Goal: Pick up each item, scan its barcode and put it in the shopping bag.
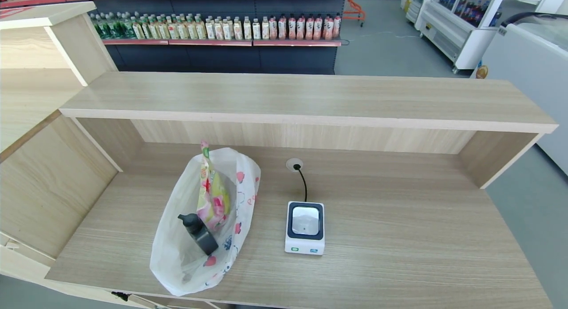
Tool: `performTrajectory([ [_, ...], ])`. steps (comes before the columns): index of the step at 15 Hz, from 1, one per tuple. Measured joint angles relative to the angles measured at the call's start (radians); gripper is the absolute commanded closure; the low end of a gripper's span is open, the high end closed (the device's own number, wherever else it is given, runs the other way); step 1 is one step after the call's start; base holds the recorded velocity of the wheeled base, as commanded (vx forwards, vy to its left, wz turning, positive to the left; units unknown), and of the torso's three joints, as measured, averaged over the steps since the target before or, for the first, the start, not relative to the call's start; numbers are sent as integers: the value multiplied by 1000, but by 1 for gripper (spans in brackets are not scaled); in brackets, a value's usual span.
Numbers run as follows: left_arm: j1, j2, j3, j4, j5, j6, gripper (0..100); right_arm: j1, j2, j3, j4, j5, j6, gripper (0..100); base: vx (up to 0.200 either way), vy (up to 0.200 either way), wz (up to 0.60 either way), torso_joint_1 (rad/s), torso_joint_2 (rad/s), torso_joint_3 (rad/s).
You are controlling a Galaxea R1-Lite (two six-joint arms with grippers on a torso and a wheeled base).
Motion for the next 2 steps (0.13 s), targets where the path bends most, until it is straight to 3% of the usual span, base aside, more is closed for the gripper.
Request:
performTrajectory([
  [2, 0, 0, 0, 0, 0, 0, 0, 0, 0, 0, 0, 0, -1, 100, 0, 0, 0, 0, 0, 0],
])
